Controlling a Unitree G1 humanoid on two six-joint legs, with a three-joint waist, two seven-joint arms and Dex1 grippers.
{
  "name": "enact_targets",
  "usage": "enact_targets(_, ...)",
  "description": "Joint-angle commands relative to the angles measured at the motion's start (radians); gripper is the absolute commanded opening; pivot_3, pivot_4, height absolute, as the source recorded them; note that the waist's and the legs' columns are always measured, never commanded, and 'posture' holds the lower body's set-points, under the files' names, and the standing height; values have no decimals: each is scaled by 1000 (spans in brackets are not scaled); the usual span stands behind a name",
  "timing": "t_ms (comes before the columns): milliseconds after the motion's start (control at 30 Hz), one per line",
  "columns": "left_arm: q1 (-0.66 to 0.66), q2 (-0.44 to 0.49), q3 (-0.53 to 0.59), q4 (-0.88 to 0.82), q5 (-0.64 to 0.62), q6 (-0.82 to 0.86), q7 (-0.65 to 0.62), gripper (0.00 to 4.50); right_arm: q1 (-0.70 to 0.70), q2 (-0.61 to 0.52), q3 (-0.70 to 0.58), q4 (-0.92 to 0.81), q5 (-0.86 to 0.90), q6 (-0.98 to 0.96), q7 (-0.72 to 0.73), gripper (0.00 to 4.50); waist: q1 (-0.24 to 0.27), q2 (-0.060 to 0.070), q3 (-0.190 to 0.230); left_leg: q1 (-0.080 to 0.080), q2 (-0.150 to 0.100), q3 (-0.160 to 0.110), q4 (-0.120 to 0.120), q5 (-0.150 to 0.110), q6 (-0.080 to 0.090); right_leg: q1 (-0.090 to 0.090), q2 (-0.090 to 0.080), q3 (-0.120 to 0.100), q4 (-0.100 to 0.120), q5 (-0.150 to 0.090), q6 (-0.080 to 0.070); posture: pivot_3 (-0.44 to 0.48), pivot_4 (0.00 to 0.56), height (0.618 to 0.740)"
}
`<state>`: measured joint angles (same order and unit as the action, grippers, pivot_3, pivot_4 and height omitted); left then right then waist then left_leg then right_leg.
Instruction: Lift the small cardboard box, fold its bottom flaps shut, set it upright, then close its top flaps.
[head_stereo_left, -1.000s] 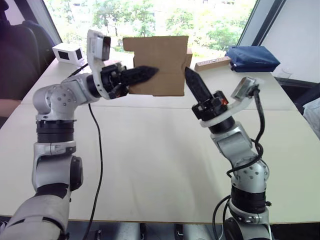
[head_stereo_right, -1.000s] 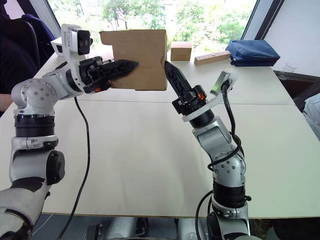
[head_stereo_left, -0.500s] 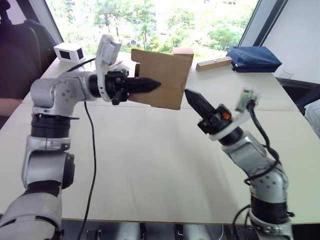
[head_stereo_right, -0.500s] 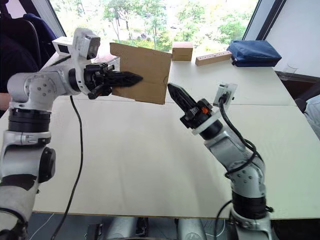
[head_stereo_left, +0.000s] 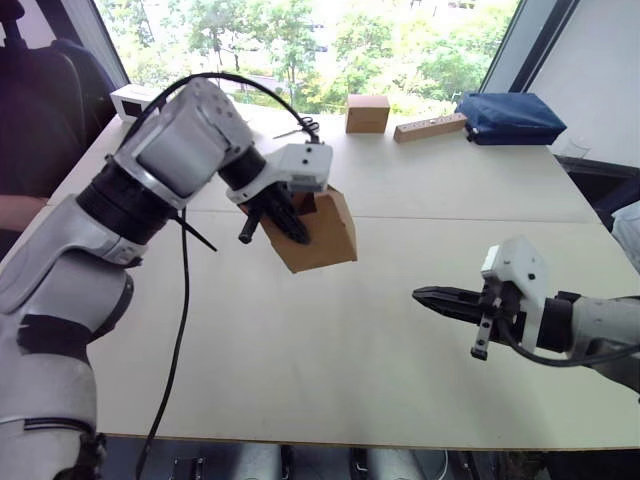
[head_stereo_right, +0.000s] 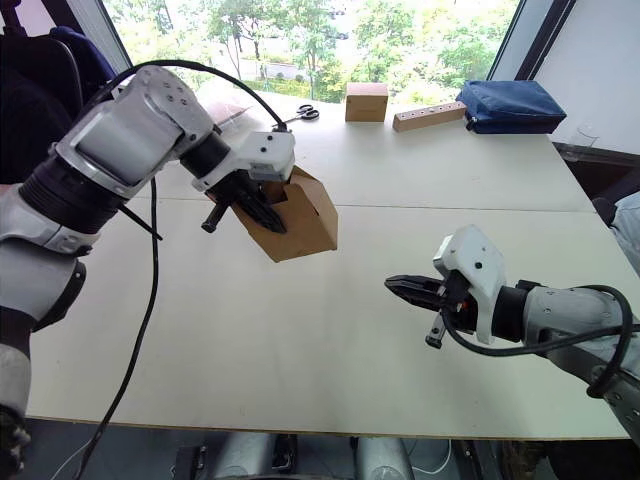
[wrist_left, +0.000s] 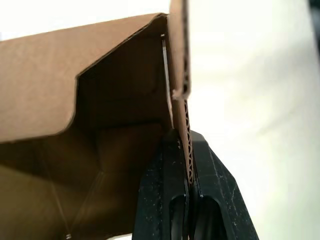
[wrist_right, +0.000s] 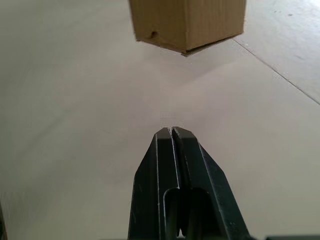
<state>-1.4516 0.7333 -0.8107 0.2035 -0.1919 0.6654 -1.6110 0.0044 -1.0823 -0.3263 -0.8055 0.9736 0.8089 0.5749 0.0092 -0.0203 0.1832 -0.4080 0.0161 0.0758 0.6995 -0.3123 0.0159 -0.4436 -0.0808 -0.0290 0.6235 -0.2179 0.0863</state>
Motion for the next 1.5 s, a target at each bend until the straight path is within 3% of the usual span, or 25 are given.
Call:
enact_targets(33,-39,-11,-52,-67,27,13,-3,0,-24,13,5,-51,-17,-2,-36,10,3,0,0,0,0,0,0,0,0,0,0,0,0,0,0,0,150,740)
enact_targets(200,21,-45,-67,-100,124,-29,0,0,-21,54,73,-81,-86,-4,-93,10,5,0,0,-1,0,0,1,0,0,1,0,0,-2,0,0,0,150,740)
enact_targets(633,68,-137,-87,-189,223,269,29,0,-5,121,136,-91,-182,-7,-134,10,4,0,0,-1,-1,0,1,0,1,1,0,0,-3,1,2,0,150,740)
enact_targets(733,72,-141,-97,-202,223,296,25,664,-10,133,148,-88,-194,-8,-132,0,4,0,0,-1,-1,0,1,0,1,1,0,0,-3,1,3,0,150,740)
enact_targets(933,55,-151,-71,-200,194,360,28,2935,-15,144,149,-72,-216,-12,-114,0,4,0,0,-1,-1,0,1,0,1,1,0,0,-3,1,3,0,150,740)
enact_targets(1033,26,-148,-35,-177,157,398,9,2935,-21,152,146,-61,-219,-17,-97,0,4,0,0,-1,-1,0,1,0,1,1,0,0,-3,2,3,0,150,740)
enact_targets(1267,-51,-202,359,30,-105,680,62,2935,-112,275,61,27,-52,-41,-76,0,1,0,0,-1,-1,0,2,0,1,1,0,-1,-1,1,5,0,150,740)
enact_targets(1367,35,-260,702,-14,-169,789,245,2935,-162,309,41,87,-4,-48,-67,0,-1,0,0,1,0,-1,2,-1,1,1,-1,0,3,0,7,0,150,740)
enact_targets(1500,243,-267,955,-144,-153,656,490,2935,-237,317,52,160,12,-49,-42,0,-10,1,-1,3,1,-1,2,0,0,1,-1,0,8,0,7,0,150,740)
